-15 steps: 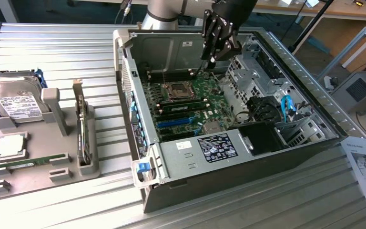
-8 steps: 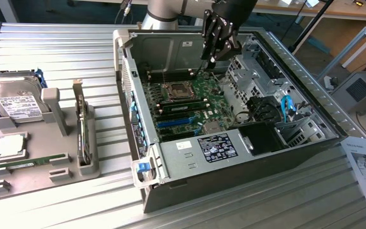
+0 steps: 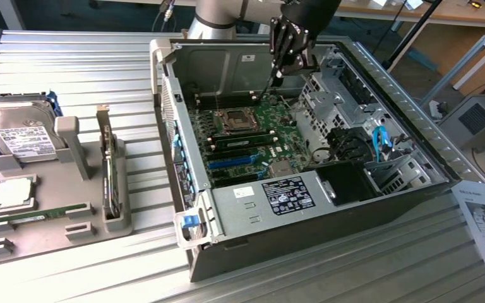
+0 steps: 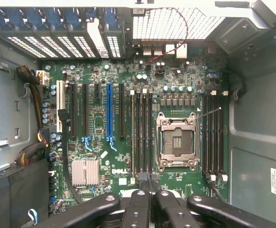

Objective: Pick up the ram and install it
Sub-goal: 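Press down the ram until it locks into place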

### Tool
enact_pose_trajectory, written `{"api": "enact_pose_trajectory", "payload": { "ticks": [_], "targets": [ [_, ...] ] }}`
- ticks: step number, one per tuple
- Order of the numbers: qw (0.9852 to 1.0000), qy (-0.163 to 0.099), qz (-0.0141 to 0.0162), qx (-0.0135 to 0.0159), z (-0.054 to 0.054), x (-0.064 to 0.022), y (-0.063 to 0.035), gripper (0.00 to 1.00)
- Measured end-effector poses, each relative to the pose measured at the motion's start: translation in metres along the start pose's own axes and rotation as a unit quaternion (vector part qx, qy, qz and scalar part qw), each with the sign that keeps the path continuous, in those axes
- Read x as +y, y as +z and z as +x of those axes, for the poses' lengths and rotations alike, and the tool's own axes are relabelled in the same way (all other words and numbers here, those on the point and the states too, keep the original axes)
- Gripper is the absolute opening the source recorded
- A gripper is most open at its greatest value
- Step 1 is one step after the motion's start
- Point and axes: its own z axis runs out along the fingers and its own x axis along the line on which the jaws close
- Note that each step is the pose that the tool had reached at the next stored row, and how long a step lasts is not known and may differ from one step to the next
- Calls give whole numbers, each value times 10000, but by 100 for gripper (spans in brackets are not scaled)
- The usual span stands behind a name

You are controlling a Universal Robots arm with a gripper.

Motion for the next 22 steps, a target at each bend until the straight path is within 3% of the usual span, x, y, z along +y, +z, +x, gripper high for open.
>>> {"api": "enact_pose_trajectory", "payload": {
  "ticks": [9,14,22],
  "targets": [
    [10000,0,0,0,0,-2,0,11],
    [10000,0,0,0,-1,-158,3,11],
    [10000,0,0,0,-2,-216,3,11]
  ]
}}
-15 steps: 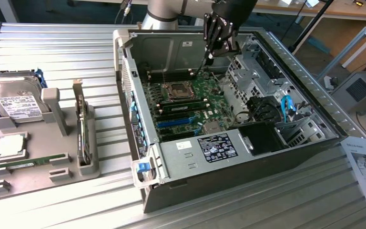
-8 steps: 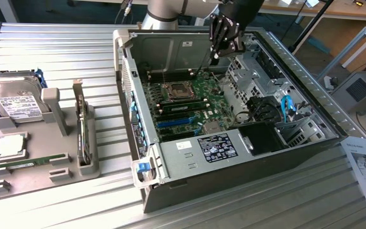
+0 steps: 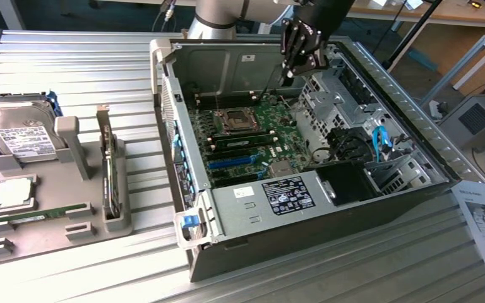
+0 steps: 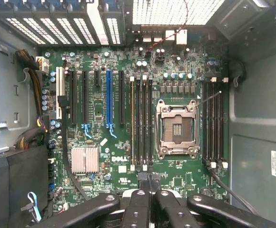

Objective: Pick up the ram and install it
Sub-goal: 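Press down the ram until it locks into place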

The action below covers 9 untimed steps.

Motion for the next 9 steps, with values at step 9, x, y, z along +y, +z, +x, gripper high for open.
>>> {"api": "enact_pose_trajectory", "payload": {
  "ticks": [9],
  "targets": [
    [10000,-1,0,1,5,-5,180,11]
  ]
}}
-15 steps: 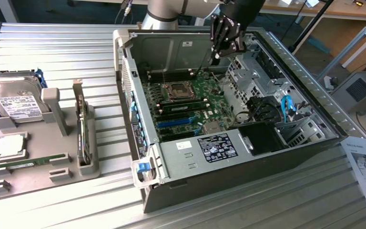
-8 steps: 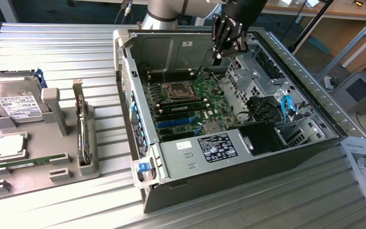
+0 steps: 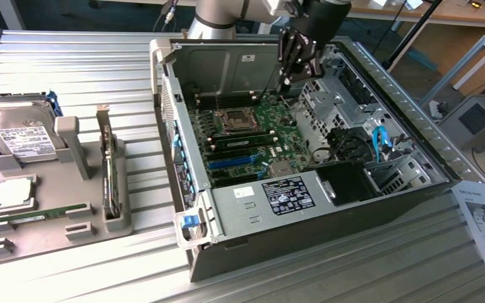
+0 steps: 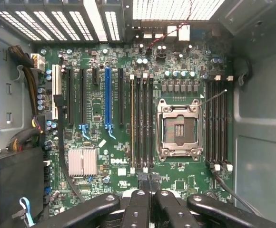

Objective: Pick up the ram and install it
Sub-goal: 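Press down the ram until it locks into place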

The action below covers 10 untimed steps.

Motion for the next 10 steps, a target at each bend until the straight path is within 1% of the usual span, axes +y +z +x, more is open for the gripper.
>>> {"api": "enact_pose_trajectory", "payload": {
  "ticks": [1,7,10],
  "targets": [
    [10000,0,0,0,1,-1,19,11],
    [10000,0,0,0,6,-6,218,11],
    [10000,0,0,0,8,-8,273,11]
  ]
}}
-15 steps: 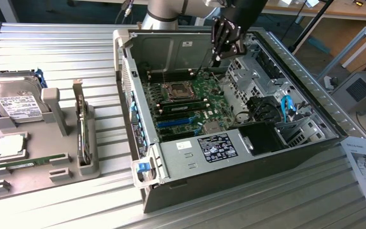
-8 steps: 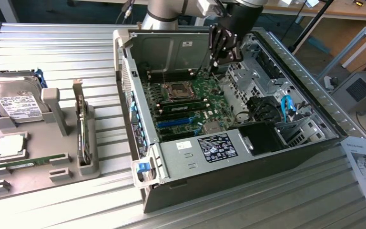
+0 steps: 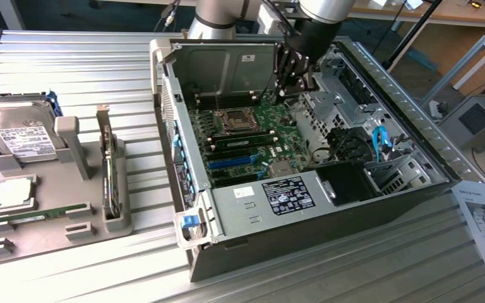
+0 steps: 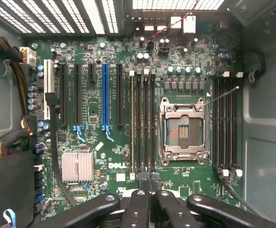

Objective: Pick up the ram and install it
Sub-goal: 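Press down the ram until it locks into place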

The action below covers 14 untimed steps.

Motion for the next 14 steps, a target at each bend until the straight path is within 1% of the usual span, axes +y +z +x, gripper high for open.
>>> {"api": "enact_pose_trajectory", "payload": {
  "ticks": [3,4,7,12,14],
  "targets": [
    [10000,0,0,2,3,-1,57,11],
    [10000,0,0,2,6,-3,107,11],
    [10000,0,0,2,11,-5,181,11],
    [10000,0,0,2,17,-8,272,11],
    [10000,0,0,2,22,-10,351,11]
  ]
}}
